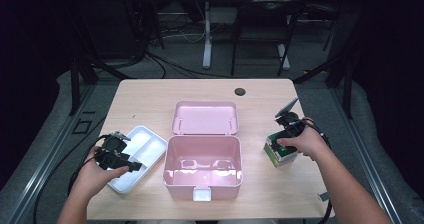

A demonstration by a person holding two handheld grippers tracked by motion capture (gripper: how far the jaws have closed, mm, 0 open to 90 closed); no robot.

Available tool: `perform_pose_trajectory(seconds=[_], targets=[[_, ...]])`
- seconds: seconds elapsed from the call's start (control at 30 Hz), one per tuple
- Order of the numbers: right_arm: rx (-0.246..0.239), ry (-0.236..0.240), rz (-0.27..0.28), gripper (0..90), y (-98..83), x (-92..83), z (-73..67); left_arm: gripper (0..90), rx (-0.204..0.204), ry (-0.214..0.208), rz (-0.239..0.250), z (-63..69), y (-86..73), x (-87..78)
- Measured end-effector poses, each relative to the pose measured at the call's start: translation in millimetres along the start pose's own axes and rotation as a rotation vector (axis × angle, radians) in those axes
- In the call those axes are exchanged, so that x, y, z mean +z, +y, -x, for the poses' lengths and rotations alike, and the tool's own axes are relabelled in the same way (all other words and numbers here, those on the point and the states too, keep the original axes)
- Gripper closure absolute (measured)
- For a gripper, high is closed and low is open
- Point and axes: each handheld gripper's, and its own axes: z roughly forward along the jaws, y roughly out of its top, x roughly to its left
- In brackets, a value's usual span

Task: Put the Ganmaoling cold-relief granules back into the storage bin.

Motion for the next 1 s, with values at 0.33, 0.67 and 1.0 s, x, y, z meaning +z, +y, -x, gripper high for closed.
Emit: perform_pose_trajectory(seconds=[0.33, 0.67, 1.0], targets=[[0.009, -0.004, -0.011, 12.7, 1.0, 2.6, -0.1, 37.6, -0.008, 0.001, 0.006, -0.8, -0.4, -1.1], [0.025, 0.002, -0.039, 13.6, 3.5, 3.1, 1.1, 38.0, -0.006, -0.001, 0.005, 0.0, 0.0, -0.7], [0.031, -0.012, -0.055, 13.6, 5.2, 4.9, -0.4, 38.5, -0.001, -0.003, 0.004, 0.0, 0.2, -0.2]])
